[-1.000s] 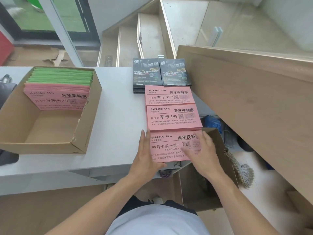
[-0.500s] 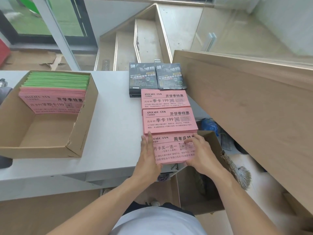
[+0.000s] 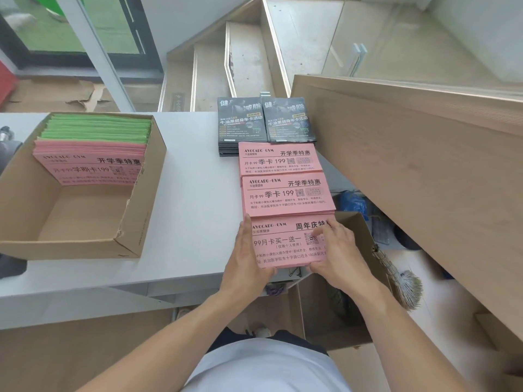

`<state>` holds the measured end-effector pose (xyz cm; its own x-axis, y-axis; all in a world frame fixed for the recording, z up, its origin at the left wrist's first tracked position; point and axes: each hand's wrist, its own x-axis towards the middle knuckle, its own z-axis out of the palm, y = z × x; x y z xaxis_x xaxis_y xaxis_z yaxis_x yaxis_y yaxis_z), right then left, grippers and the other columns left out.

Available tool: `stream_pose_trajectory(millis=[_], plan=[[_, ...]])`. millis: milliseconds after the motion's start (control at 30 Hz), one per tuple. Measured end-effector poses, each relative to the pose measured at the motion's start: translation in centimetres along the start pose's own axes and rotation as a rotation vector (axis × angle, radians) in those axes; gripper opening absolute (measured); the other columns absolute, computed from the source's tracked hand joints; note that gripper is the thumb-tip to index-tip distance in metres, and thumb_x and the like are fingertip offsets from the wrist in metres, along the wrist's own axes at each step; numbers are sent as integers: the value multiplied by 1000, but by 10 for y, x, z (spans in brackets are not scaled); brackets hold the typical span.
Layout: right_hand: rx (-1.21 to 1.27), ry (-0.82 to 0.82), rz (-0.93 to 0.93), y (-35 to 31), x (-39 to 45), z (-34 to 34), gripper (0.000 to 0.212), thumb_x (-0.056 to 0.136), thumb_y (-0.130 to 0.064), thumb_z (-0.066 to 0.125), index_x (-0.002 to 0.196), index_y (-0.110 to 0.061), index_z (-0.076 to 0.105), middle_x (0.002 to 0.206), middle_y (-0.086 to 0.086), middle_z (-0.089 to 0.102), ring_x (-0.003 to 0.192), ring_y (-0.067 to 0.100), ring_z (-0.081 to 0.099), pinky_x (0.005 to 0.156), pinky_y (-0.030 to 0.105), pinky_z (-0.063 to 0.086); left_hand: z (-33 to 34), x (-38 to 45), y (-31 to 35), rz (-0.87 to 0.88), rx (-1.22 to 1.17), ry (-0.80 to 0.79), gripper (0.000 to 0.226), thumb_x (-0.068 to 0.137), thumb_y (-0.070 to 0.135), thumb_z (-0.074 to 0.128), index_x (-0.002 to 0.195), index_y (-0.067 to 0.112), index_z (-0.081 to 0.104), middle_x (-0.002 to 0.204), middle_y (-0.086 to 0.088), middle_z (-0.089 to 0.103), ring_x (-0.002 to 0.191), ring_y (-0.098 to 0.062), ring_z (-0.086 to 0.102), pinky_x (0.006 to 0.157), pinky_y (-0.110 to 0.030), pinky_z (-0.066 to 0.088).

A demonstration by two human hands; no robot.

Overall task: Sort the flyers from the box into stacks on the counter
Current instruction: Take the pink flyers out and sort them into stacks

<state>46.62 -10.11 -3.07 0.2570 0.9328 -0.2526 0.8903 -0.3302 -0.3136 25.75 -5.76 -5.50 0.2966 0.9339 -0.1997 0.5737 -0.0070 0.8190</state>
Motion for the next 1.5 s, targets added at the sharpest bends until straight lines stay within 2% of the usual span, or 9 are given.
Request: stream_pose_trajectory(millis=[100, 233, 367, 467, 633, 800, 1033, 1233, 1500], plan=[[-34, -29, 12, -6, 1, -5, 76, 71, -43, 86, 133, -29, 45, 160, 0, 23, 148, 22, 17, 116, 46, 33, -4, 0, -4, 7, -3, -1, 123, 76, 25, 85, 157, 43, -7, 154, 13, 29, 135, -4, 38, 94, -20, 46], [-49, -33, 5, -27, -4, -18, 80, 72, -48, 85, 137, -29, 43, 161, 0, 22, 149, 21, 14, 119, 47, 28, -12, -5, -8, -28, -44, -47, 129, 77, 39, 87, 155, 44, -16, 168, 19, 3, 154, -7, 13, 121, -43, 34], [72, 43, -46, -74, 0, -28, 59, 85, -45, 76, 135, -34, 47, 159, -9, 29, 147, 13, 21, 121, 43, 25, -43, -16, 0, -44, -168, 75, 114, 81, 41, 83, 155, 52, -3, 166, 19, 18, 146, -1, 28, 116, -28, 31], [138, 72, -170, -123, 13, -23, 47, 93, -41, 68, 136, -34, 52, 154, -13, 38, 144, 9, 27, 120, 37, 24, -85, -19, 4, 46, -244, 216, 91, 88, 30, 79, 156, 44, 20, 158, 23, 32, 139, 7, 37, 113, -18, 33], [243, 98, -428, -219, 39, -6, 39, 98, -38, 63, 136, -31, 59, 143, -17, 52, 135, 3, 37, 115, 26, 28, -174, -13, -17, 120, -255, 475, 69, 91, 14, 75, 149, 30, 41, 147, 19, 49, 136, -1, 47, 113, -22, 40], [180, 150, -554, -311, 78, 12, 37, 99, -27, 61, 136, -25, 62, 141, -10, 59, 131, 14, 49, 115, 31, 30, -262, 9, -67, -48, -236, 572, 68, 90, 18, 76, 147, 32, 42, 139, 20, 54, 125, 2, 54, 111, -38, 45], [-197, 110, -518, -394, 136, 30, 52, 98, -27, 54, 148, -19, 44, 147, 0, 49, 131, 25, 43, 109, 38, 32, -344, 54, -119, -160, -90, 370, 78, 88, 31, 77, 152, 38, 34, 151, 15, 44, 123, 0, 53, 112, -36, 43], [-285, 243, -446, -404, 139, 47, 43, 92, -23, 57, 135, -22, 60, 133, -2, 56, 120, 25, 52, 97, 39, 39, -356, 80, -147, -138, -70, 251, 86, 88, 36, 76, 157, 38, 23, 160, 14, 33, 140, -6, 42, 119, -39, 35], [-292, 391, -452, -404, 135, 58, 33, 81, -17, 71, 114, -21, 76, 126, 0, 70, 106, 26, 67, 89, 38, 52, -348, 86, -153, -185, -187, 253, 92, 86, 34, 79, 157, 40, 20, 147, 15, 49, 135, -4, 46, 116, -37, 38]])
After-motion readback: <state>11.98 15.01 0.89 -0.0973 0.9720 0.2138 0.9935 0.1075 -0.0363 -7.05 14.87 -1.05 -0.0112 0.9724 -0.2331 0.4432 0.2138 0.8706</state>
